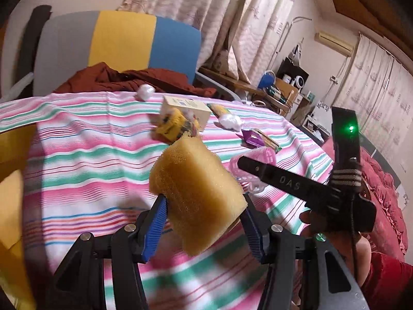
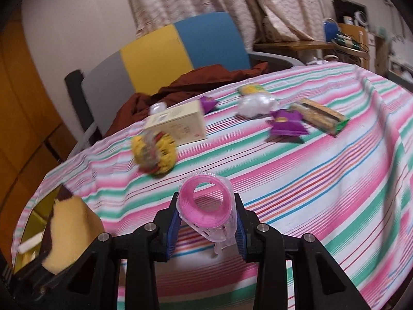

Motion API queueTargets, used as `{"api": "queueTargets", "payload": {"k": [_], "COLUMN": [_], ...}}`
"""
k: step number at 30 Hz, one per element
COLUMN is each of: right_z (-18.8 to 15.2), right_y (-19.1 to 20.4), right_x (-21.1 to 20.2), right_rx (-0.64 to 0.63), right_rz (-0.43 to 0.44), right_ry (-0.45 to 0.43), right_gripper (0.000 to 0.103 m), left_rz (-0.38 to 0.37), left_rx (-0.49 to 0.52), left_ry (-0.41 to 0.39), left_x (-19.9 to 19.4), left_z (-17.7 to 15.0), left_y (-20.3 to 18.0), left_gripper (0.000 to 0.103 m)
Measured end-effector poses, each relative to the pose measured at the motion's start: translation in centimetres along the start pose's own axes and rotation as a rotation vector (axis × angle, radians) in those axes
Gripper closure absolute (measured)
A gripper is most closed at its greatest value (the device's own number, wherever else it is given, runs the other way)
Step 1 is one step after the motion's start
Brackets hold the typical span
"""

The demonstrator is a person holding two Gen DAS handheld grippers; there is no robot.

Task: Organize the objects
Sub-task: 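Carry the sponge to the tray and open the left gripper while the right gripper carries the roller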

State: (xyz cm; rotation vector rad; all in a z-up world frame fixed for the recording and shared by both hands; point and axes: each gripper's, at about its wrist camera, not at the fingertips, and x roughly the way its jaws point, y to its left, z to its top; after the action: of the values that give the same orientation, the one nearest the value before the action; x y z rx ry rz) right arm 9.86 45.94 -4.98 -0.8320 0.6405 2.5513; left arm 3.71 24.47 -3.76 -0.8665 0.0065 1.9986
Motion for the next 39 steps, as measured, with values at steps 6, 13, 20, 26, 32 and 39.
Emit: {"api": "queueTargets", "payload": {"k": [6, 13, 20, 26, 32, 39], "right_z": [-1.3, -2.3, -3.7, -5.5, -7.1, -8.0], "right_y": [4.1, 9.9, 16.7, 21.9, 24.6, 25.2], "right_x": [-0.6, -2.3, -4.1, -4.8, -4.2, -4.7], "right_rx": [-0.047, -0.114, -0.217, -0.318, -0.377, -0.412], "right_rz": [0.070, 0.200, 0.365, 0.467, 0.492, 0.484], "right_ry": [0.021, 0.028, 0.046, 0.087, 0.143, 0.124], "right_gripper": [0.066, 0.066, 0.066, 0.066, 0.064, 0.036], "left_rz": [0.028, 0.141, 0.276, 0.353, 0.390, 0.425], "left_rx": [-0.071, -0.142, -0.238, -0.288, -0.311, -0.368], "left_ry": [-0.064, -0.150, -0.200, -0.190, -0.163, -0.144], "left_x": [-4.1, -9.0, -12.7, -13.6, -13.3, -13.2], "left_z": [-0.2, -0.2, 0.1, 0.5, 0.9, 0.9], "left_y": [2.6, 6.9, 13.0, 16.6, 18.6, 19.9], "left_gripper": [0.047, 0.047, 0.046, 0.046, 0.045, 0.035]}}
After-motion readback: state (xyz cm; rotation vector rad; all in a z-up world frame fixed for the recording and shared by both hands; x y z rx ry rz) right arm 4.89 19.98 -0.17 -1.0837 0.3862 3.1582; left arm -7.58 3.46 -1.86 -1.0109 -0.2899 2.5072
